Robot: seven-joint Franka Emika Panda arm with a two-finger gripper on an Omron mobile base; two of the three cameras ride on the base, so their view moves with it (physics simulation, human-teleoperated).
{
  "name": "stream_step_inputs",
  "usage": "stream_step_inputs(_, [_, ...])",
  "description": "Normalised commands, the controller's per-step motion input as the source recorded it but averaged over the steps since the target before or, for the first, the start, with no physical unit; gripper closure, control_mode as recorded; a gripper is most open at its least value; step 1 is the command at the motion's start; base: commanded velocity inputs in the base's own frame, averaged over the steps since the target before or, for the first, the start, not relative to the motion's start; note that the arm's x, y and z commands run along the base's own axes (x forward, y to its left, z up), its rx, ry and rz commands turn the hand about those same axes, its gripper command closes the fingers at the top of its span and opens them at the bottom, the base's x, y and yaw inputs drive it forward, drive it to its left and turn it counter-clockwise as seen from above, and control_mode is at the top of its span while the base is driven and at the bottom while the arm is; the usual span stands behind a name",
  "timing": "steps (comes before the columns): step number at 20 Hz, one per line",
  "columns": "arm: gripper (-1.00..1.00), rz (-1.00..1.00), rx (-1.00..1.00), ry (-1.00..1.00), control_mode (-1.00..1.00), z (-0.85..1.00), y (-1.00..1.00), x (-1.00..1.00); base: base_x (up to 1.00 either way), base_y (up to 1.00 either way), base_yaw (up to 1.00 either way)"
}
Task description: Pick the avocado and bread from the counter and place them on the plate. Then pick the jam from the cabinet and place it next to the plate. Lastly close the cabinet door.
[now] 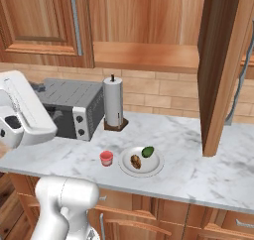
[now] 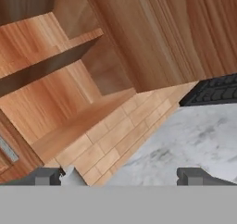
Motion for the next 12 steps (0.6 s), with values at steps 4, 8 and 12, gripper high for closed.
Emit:
stream_step_inputs(4, [-1.00, 0.00, 0.06, -0.08, -1.00, 0.01, -0.71, -0.48, 0.00, 0.00, 0.00])
stream_step_inputs(8, [-1.00, 0.01, 0.05, -0.04, -1.00, 0.02, -0.69, -0.29, 0.00, 0.00, 0.00])
stream_step_inputs(12, [-1.00, 0.05, 0.02, 0.00, -1.00, 0.01, -0.63, -0.13, 0.00, 0.00, 0.00])
